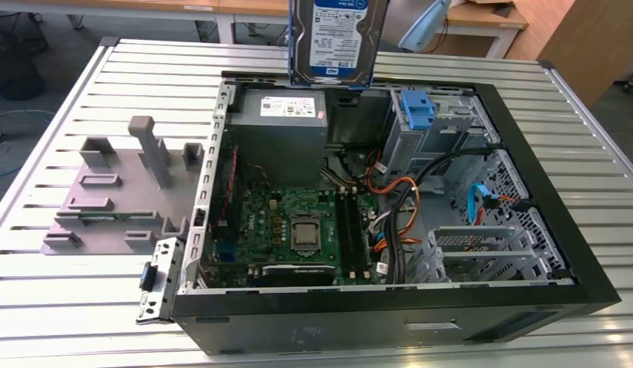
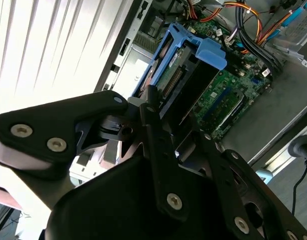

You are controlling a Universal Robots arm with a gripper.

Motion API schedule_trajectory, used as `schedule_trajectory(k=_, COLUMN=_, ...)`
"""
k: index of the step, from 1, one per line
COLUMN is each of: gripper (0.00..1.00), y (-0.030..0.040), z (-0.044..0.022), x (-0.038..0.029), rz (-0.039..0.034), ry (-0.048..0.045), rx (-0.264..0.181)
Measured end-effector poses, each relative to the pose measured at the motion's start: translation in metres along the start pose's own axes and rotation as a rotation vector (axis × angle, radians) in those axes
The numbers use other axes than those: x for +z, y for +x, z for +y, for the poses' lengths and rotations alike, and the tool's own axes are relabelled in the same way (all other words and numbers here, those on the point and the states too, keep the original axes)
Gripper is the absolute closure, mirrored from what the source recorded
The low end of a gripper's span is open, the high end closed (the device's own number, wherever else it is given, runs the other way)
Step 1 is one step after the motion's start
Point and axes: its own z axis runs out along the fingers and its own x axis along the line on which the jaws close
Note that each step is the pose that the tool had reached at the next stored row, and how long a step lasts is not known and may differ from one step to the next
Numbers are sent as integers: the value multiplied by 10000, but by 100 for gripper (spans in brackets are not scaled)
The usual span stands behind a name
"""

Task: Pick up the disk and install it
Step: 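Pick up the disk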

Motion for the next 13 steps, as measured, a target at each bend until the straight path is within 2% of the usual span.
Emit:
schedule_trajectory(k=5, gripper=65, y=12, z=-6, x=0, rz=1, ry=-1, rx=-3)
schedule_trajectory(k=13, gripper=65, y=10, z=-54, x=0, rz=1, ry=0, rx=-1)
